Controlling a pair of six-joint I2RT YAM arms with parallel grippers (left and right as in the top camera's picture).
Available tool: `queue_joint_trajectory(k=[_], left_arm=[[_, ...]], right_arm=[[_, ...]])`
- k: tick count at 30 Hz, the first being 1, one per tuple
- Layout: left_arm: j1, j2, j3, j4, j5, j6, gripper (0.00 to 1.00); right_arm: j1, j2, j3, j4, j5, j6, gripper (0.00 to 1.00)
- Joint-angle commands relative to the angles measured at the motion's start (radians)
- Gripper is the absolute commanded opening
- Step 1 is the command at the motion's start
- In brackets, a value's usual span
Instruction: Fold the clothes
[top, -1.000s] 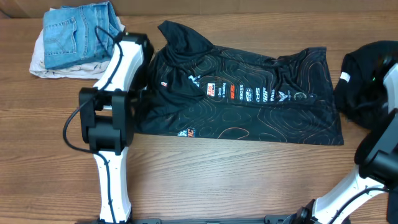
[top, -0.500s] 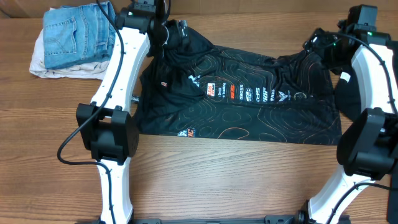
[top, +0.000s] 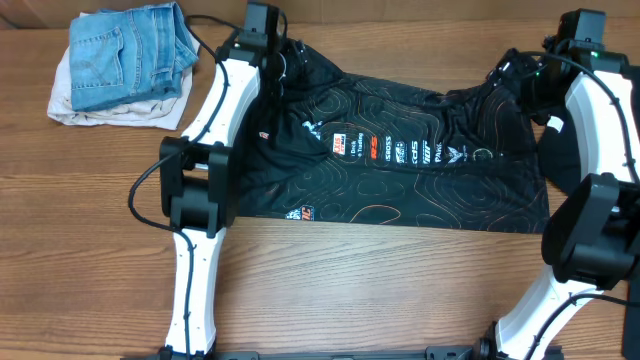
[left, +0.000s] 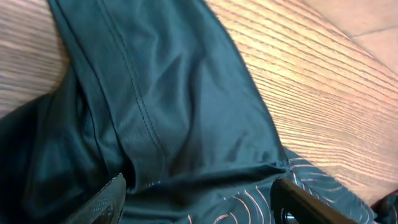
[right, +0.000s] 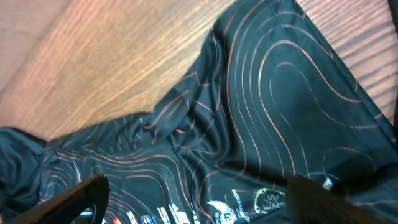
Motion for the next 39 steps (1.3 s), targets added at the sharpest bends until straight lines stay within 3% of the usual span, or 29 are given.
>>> queue_joint_trajectory(k=[1, 7, 11, 13, 16, 23, 31, 39], left_arm=[[-0.001, 0.046, 0.008, 0.017, 0.016, -0.051, 0.77], [0.0, 0.083, 0.008, 0.018, 0.019, -0.051, 0.72], [0.0, 0.083, 0.008, 0.018, 0.018, -0.05, 0.38], [0.0, 0.083, 0.008, 0.013, 0.018, -0.051, 0.14], [0.0, 0.083, 0.008, 0.003, 0.018, -0.051, 0.04], [0.0, 0.083, 0.008, -0.057, -0.026, -0.051, 0.04], [-0.002, 0.083, 0.008, -0.08, -0.025, -0.051, 0.04], [-0.002, 0.083, 0.008, -0.117, -0.023, -0.051, 0.04]], right_arm=[[-0.006, -0.002, 0.019, -0.015, 0.002, -0.043, 0.94], [-0.006, -0.002, 0.019, -0.03, 0.002, -0.061, 0.94], [-0.006, -0.002, 0.019, -0.005, 0.047, -0.061, 0.93], [-0.008, -0.002, 0.019, 0.042, 0.072, -0.066, 0.9], [-0.008, 0.017, 0.02, 0.09, 0.073, -0.068, 0.89], [-0.054, 0.151, 0.033, 0.245, 0.064, 0.027, 0.87], [-0.079, 0.299, 0.033, 0.533, -0.019, 0.019, 0.89], [-0.079, 0.357, 0.033, 0.608, 0.055, -0.039, 0.88]])
